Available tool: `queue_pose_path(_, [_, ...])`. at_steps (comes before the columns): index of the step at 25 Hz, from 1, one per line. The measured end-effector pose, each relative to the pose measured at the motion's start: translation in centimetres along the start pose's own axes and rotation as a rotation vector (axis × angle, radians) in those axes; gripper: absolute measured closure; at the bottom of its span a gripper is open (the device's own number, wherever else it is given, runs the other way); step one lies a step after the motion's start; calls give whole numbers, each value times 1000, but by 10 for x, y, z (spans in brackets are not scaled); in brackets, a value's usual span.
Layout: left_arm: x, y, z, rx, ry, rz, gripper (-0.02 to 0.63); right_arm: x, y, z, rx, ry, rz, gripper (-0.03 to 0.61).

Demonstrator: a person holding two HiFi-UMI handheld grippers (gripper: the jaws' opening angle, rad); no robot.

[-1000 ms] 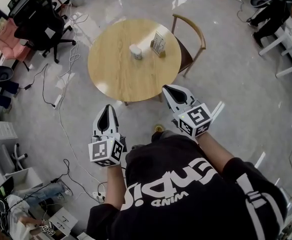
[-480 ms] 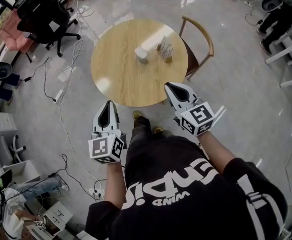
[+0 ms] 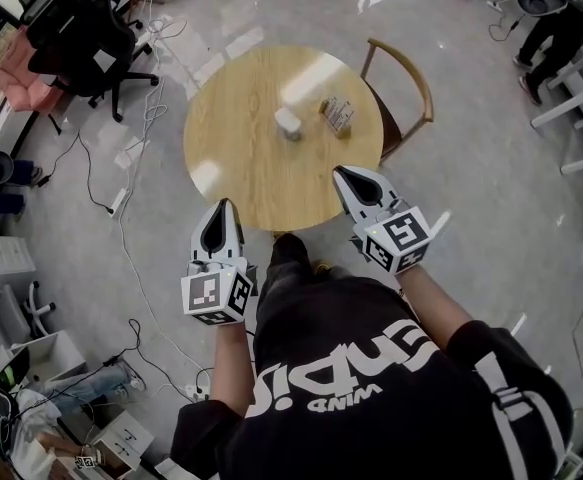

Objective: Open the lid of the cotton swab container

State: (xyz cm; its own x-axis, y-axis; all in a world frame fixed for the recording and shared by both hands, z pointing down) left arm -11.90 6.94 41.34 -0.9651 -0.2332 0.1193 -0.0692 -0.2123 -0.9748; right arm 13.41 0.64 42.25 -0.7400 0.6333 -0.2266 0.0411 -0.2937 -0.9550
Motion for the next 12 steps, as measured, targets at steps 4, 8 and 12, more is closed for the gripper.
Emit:
queue_pose_path(4, [11,2,17,10,-16,3,604,-8,2,16,-6,-15,15,575])
queue_pose_path(8, [25,5,38,24,-55,27,604,-12,6,36,-9,-20,16,575])
queue_pose_path(12, [42,10,61,27,-80,32,604,-17,9,58,-10,-34,11,575])
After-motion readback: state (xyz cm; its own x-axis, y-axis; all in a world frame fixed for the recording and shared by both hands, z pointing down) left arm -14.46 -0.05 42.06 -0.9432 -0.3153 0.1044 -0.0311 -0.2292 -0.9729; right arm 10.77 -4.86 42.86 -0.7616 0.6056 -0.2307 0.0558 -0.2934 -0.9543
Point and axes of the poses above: the fingertips, and each gripper's own axes: z forward along the fingers, x to its left, y out of its top, the point moved 7 cm from there along -z, backward along the fingers, and after that the axes turned 4 degrees about z, right-handed, at the moved point
